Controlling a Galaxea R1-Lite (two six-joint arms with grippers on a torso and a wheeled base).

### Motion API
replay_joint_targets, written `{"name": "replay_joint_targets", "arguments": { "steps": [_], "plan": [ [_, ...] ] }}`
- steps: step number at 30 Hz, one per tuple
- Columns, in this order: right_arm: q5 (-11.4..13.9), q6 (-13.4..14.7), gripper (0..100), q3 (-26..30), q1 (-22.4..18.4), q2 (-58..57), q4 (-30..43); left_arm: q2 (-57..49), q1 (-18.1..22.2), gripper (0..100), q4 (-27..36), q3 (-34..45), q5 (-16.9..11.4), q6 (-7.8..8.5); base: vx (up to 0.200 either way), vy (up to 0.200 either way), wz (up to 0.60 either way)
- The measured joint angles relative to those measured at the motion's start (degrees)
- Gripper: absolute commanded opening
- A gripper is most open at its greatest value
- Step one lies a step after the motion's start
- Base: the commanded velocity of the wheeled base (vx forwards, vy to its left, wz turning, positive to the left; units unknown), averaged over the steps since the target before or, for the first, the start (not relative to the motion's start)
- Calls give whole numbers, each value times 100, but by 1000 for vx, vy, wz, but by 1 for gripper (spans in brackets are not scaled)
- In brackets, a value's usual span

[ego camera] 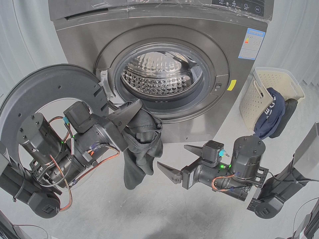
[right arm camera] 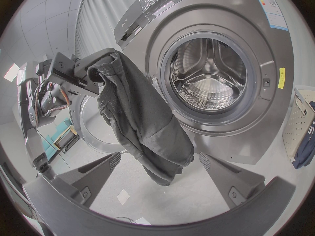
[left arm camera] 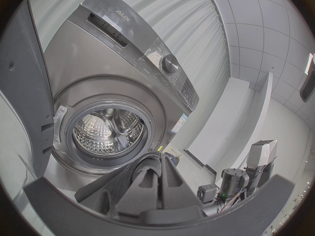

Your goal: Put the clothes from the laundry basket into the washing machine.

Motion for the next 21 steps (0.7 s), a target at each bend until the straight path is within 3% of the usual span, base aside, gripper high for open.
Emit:
{"name": "replay_joint_targets", "arguments": {
  "steps": [12, 21],
  "plan": [
    [13, -271, 100, -1162, -262, 870, -156, -24, 4, 0, -5, 22, 2, 0, 0, 0, 0],
    [7, -279, 100, -1401, -297, 1229, -169, -27, 6, 0, -5, 5, 0, 2, 0, 0, 0]
  ]
}}
